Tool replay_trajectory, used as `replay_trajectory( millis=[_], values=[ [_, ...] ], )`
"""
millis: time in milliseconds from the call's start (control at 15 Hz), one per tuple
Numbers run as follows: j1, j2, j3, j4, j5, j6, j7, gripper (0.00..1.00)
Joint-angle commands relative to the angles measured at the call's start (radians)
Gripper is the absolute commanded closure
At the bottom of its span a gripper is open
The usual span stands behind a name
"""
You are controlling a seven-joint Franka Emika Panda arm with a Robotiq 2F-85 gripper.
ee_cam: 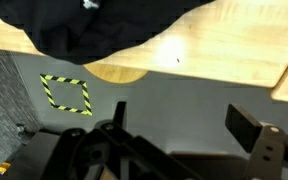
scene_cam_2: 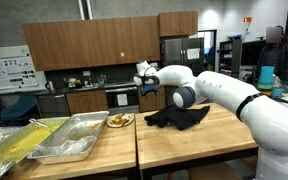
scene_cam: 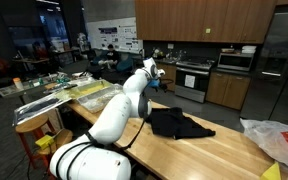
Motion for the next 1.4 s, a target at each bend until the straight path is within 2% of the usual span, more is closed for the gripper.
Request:
replay_trajectory(
  millis=[0, 267, 600, 1133, 1333],
  values=[
    [-0.044, -0.018, 0.010, 0.000, 0.022, 0.078, -0.028, 0.00],
    [-0.082, -0.016, 0.012, -0.013, 0.021, 0.144, -0.116, 0.00],
    [-0.141, -0.025, 0.035, -0.033, 0.071, 0.185, -0.103, 0.00],
    [-0.241, -0.024, 0.084, -0.020, 0.145, 0.146, -0.091, 0.00],
    [-0.275, -0.026, 0.105, -0.019, 0.169, 0.095, -0.109, 0.00]
  ],
)
